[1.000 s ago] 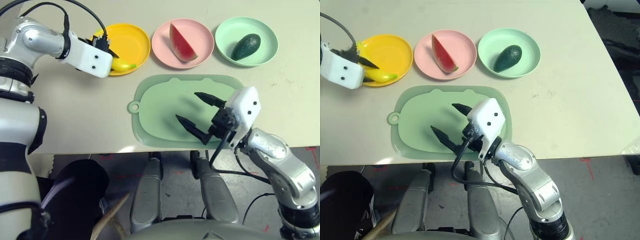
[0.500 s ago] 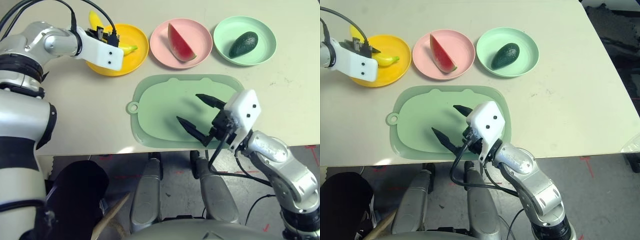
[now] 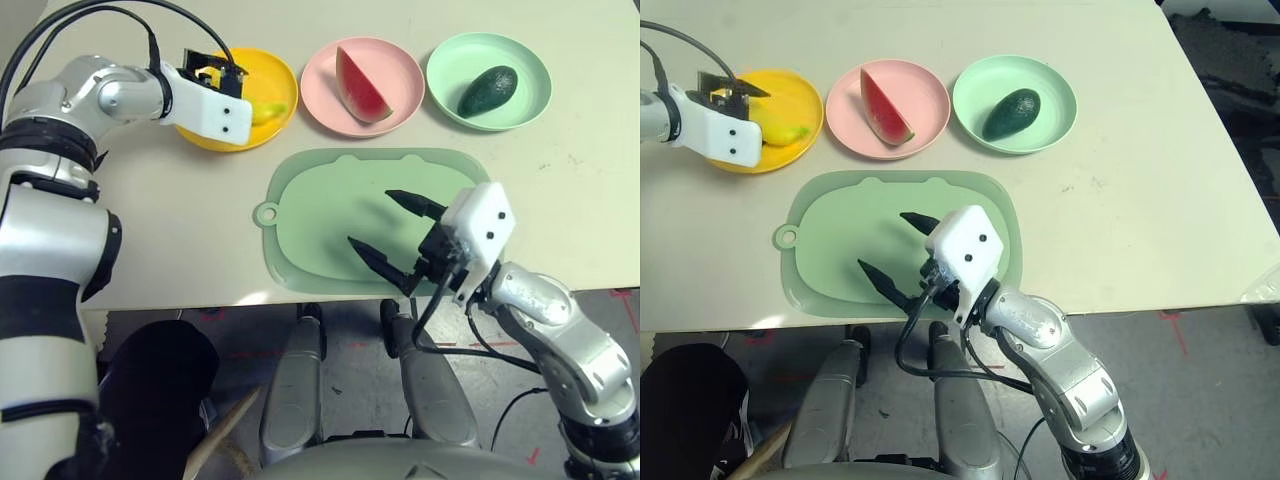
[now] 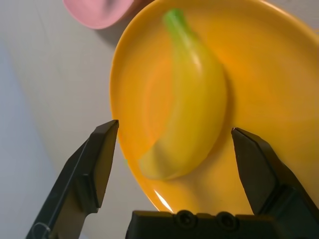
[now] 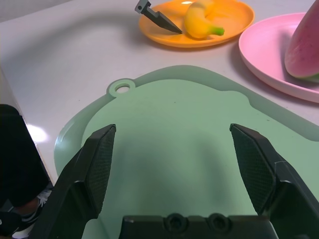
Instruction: Place the fruits into color-matched plates.
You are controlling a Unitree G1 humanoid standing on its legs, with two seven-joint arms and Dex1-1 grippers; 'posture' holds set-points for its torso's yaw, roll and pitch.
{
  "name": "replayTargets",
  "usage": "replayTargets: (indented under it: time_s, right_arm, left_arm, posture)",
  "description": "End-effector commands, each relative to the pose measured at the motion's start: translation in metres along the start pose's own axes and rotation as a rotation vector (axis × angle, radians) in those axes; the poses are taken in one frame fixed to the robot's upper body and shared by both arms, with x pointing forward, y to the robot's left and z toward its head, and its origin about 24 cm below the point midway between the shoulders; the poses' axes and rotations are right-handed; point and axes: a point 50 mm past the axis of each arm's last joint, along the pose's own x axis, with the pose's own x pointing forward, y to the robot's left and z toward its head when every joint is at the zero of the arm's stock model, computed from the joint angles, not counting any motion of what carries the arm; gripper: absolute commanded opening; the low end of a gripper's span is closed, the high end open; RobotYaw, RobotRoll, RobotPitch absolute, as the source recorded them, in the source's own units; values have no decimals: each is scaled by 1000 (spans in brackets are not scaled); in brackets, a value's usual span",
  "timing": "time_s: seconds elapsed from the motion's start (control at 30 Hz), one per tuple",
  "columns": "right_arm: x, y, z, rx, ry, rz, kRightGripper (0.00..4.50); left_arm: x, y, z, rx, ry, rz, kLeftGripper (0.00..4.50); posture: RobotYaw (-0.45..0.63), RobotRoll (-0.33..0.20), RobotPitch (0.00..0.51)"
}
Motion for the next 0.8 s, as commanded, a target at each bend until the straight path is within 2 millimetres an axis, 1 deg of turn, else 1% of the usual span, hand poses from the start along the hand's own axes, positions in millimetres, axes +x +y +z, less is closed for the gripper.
replayTargets:
  time_s: [0.03, 0.1, 0.17, 0.2, 0.23, 0.27, 0.3, 0.37, 0.4, 0.43, 0.47, 0.5, 0.53, 0.63, 0.7, 0.77, 0.8]
  right_arm:
    - [1, -1, -3, 3, 6, 10, 4500]
    - [2, -15, -2, 18, -4, -38, 4500]
    - [5, -33, 0, 37, -22, -101, 4500]
    - [8, -42, 2, 34, -34, -128, 4500]
    - [12, -57, 5, 14, -51, -165, 4500]
    - [16, -71, 8, -4, -64, -199, 4500]
    - [18, -90, 10, 0, -73, -255, 4500]
    - [15, -115, 9, 20, -78, -338, 4500]
    - [11, -127, 6, 32, -75, -378, 4500]
    - [2, -141, 1, 45, -68, -431, 4500]
    - [-6, -150, -2, 54, -66, -466, 4500]
    - [-17, -159, -7, 60, -57, -502, 4500]
    - [-25, -164, -11, 63, -52, -523, 4500]
    - [-54, -176, -23, 65, -16, -590, 4500]
    - [-68, -180, -26, 70, -4, -637, 4500]
    - [-79, -183, -27, 69, -9, -686, 4500]
    - [-84, -185, -27, 66, -17, -711, 4500]
  left_arm:
    - [-8, -5, -5, -14, 4, -20, 4481]
    - [-13, 2, -5, -87, -29, 48, 4481]
    - [-19, 9, -7, -212, -81, 135, 4481]
    - [-22, 11, -9, -276, -105, 171, 4481]
    - [-28, 9, -13, -373, -136, 220, 4481]
    - [-32, 6, -17, -466, -169, 259, 4481]
    - [-36, 1, -22, -578, -210, 309, 4481]
    - [-42, -8, -27, -713, -277, 372, 4481]
    - [-46, -11, -29, -766, -303, 404, 4481]
    - [-51, -16, -32, -836, -325, 459, 4481]
    - [-56, -20, -34, -885, -343, 495, 4481]
    - [-62, -27, -36, -956, -350, 556, 4481]
    - [-67, -31, -36, -1002, -352, 593, 4481]
    - [-85, -55, -33, -1182, -313, 743, 4481]
    - [-95, -72, -29, -1280, -257, 811, 4481]
    - [-98, -90, -23, -1385, -185, 856, 4481]
    - [-97, -98, -19, -1410, -149, 847, 4481]
  posture:
    - [-93, 0, 397]
    - [-94, 0, 399]
    - [-108, 0, 394]
    - [-142, 0, 394]
    - [-152, 0, 394]
    - [-149, 0, 394]
    - [-134, 0, 396]
    - [-102, 0, 399]
    - [-92, 0, 399]
    - [-76, 0, 401]
    - [-69, 0, 401]
    - [-54, 0, 399]
    - [-45, 0, 397]
    - [-9, 0, 399]
    - [0, 0, 403]
    - [2, 0, 405]
    - [6, 0, 408]
